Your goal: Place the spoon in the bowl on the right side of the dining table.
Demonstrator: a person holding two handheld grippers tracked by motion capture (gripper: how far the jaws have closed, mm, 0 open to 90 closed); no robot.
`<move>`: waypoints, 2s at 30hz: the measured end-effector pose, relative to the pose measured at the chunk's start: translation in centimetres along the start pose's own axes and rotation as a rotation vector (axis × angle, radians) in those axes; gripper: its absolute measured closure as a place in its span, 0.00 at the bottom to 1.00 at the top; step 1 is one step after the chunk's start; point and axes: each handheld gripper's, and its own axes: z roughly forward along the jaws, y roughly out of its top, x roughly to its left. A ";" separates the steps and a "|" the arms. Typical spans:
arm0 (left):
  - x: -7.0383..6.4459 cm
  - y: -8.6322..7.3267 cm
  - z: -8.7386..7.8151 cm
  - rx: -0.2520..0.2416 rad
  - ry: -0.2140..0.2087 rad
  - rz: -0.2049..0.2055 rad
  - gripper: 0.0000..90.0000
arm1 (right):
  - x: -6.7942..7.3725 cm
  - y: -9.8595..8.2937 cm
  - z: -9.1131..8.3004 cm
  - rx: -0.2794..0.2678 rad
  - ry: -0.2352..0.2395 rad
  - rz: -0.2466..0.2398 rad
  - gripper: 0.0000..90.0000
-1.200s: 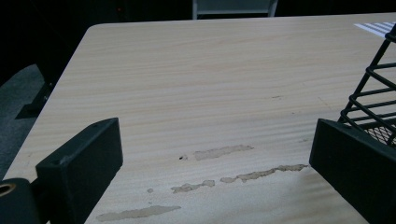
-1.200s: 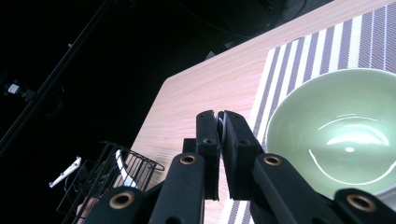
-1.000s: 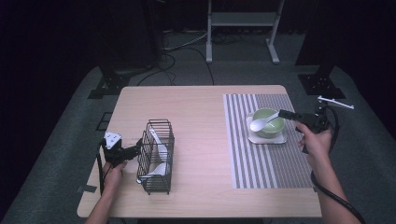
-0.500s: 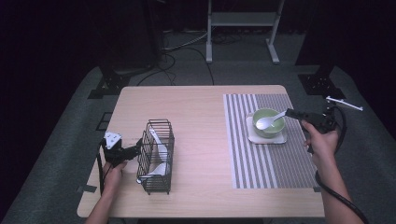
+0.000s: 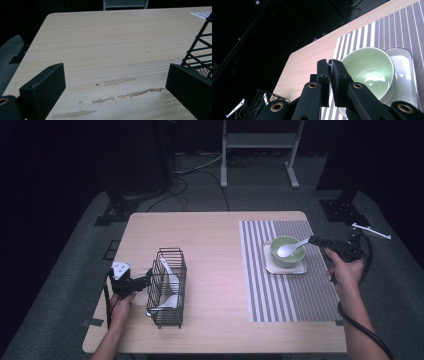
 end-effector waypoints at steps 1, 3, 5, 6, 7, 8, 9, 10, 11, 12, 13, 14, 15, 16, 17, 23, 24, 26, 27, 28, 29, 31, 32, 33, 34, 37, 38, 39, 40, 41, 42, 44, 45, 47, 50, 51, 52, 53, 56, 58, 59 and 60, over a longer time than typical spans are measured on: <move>0.0 0.0 0.0 0.001 -0.001 0.000 0.02 | -0.1 0.0 0.1 0.001 -0.003 0.004 0.95; 0.0 0.0 0.0 0.001 -0.001 -0.001 0.02 | -0.3 -0.1 0.2 0.001 -0.007 0.008 0.95; 0.0 0.0 0.0 0.001 0.000 -0.001 0.02 | -0.6 -0.1 0.3 -0.001 -0.008 0.013 0.95; 0.0 0.0 0.0 0.001 -0.001 -0.001 0.02 | -0.7 -0.1 0.3 -0.004 -0.009 0.012 0.95; 0.0 0.0 0.0 -0.001 0.000 0.000 0.02 | -0.7 -0.1 0.4 -0.005 -0.010 0.015 0.95; 0.0 0.0 0.0 -0.001 0.001 0.000 0.02 | -0.8 -0.1 0.4 -0.005 -0.011 0.017 0.95; 0.0 0.0 0.0 -0.001 0.001 0.000 0.02 | -0.8 -0.1 0.4 -0.006 -0.013 0.016 0.95; 0.0 0.0 0.0 -0.001 0.001 0.000 0.02 | -0.8 0.0 0.4 -0.009 -0.014 0.017 0.95; 0.0 0.0 0.0 0.000 0.001 0.002 0.02 | -0.8 0.0 0.4 -0.010 -0.014 0.017 0.95; 0.0 0.0 0.0 -0.001 0.001 0.003 0.02 | -0.9 0.0 0.4 -0.011 -0.016 0.017 0.95; 0.0 0.0 0.0 0.000 0.002 0.003 0.02 | -0.9 0.0 0.4 -0.014 -0.017 0.018 0.95; 0.0 0.0 0.0 -0.001 0.002 0.001 0.02 | -0.9 0.1 0.4 -0.015 -0.018 0.018 0.95; 0.0 0.0 0.0 0.000 0.002 0.000 0.02 | -1.0 0.1 0.5 -0.012 -0.023 0.019 0.95; 0.0 0.0 0.0 0.000 0.001 0.000 0.02 | -1.1 0.0 0.5 -0.012 -0.026 0.020 0.95; 0.0 0.0 0.0 -0.001 0.001 -0.001 0.02 | -1.2 0.0 0.6 -0.012 -0.028 0.019 0.95; 0.0 0.0 0.0 0.000 0.001 0.000 0.02 | -1.9 -0.2 1.0 -0.013 -0.037 0.033 0.95; 0.0 0.0 0.0 -0.001 0.001 0.000 0.02 | -2.1 -0.3 1.1 -0.014 -0.041 0.034 0.95; 0.0 0.0 0.0 -0.001 0.002 0.000 0.02 | -2.4 -0.3 1.2 -0.012 -0.045 0.040 0.95; 0.0 0.0 0.0 -0.001 0.002 0.001 0.02 | -2.5 -0.4 1.2 -0.012 -0.045 0.041 0.95; 0.0 0.0 0.0 -0.001 0.002 0.000 0.02 | -2.5 -0.4 1.3 -0.013 -0.045 0.043 0.95; 0.0 0.0 0.0 -0.001 0.002 0.000 0.02 | -2.7 -0.4 1.4 -0.013 -0.046 0.049 0.95; 0.0 0.0 0.0 0.001 0.002 -0.001 0.02 | -2.9 -0.4 1.5 -0.013 -0.050 0.050 0.95; 0.0 0.0 0.0 0.001 0.002 -0.002 0.02 | -2.9 -0.5 1.6 -0.012 -0.051 0.050 0.95; 0.0 0.0 0.0 0.001 0.003 -0.003 0.02 | -3.0 -0.5 1.6 -0.011 -0.051 0.054 0.95; 0.0 0.0 0.0 0.001 0.003 -0.002 0.02 | -3.1 -0.5 1.7 -0.012 -0.051 0.055 0.95; 0.1 0.0 0.0 0.001 0.002 -0.002 0.02 | -3.6 -0.6 1.9 -0.015 -0.054 0.063 0.95; 0.1 0.0 0.0 -0.001 0.002 -0.003 0.02 | -3.7 -0.6 1.9 -0.013 -0.059 0.066 0.95; 0.1 0.0 0.0 -0.001 0.001 -0.004 0.02 | -3.8 -0.6 1.9 -0.012 -0.063 0.069 0.95; 0.1 0.0 0.0 -0.001 0.001 -0.005 0.02 | -3.9 -0.7 2.0 -0.012 -0.066 0.073 0.95; 0.1 0.0 0.0 -0.001 0.002 -0.005 0.02 | -4.0 -0.7 2.0 -0.010 -0.071 0.073 0.95; 0.1 0.0 0.0 -0.001 0.002 -0.005 0.02 | -4.2 -0.7 2.0 -0.009 -0.077 0.072 0.95; 0.1 0.0 0.0 0.000 0.002 -0.004 0.02 | -4.4 -0.8 2.1 -0.008 -0.080 0.078 0.95; 0.1 0.0 0.0 0.000 0.002 -0.003 0.02 | -4.5 -0.8 2.2 -0.007 -0.081 0.083 0.95; 0.1 0.0 0.0 0.001 0.002 -0.005 0.02 | -4.6 -0.9 2.3 -0.003 -0.086 0.082 0.95; 0.1 0.0 0.0 0.000 0.002 -0.007 0.02 | -5.0 -1.0 2.4 -0.001 -0.093 0.088 0.95; 0.1 0.0 0.0 0.000 0.002 -0.006 0.02 | -5.2 -1.1 2.5 -0.005 -0.089 0.096 0.95; 0.1 0.0 0.0 0.001 0.002 -0.005 0.02 | -5.3 -1.1 2.5 -0.007 -0.086 0.098 0.94; 0.1 0.0 0.0 0.001 0.002 -0.005 0.02 | -5.4 -1.1 2.5 -0.009 -0.085 0.102 0.94; 0.1 0.0 0.0 0.001 0.003 -0.008 0.02 | -5.5 -1.1 2.5 -0.009 -0.085 0.108 0.94; 0.1 0.0 0.1 0.001 0.004 -0.012 0.02 | -5.6 -1.0 2.5 -0.010 -0.088 0.107 0.94; 0.1 0.0 0.1 0.000 0.004 -0.012 0.02 | -5.6 -1.0 2.5 -0.007 -0.093 0.105 0.93; 0.1 0.0 0.1 0.000 0.004 -0.009 0.02 | -5.7 -1.0 2.5 -0.006 -0.097 0.104 0.93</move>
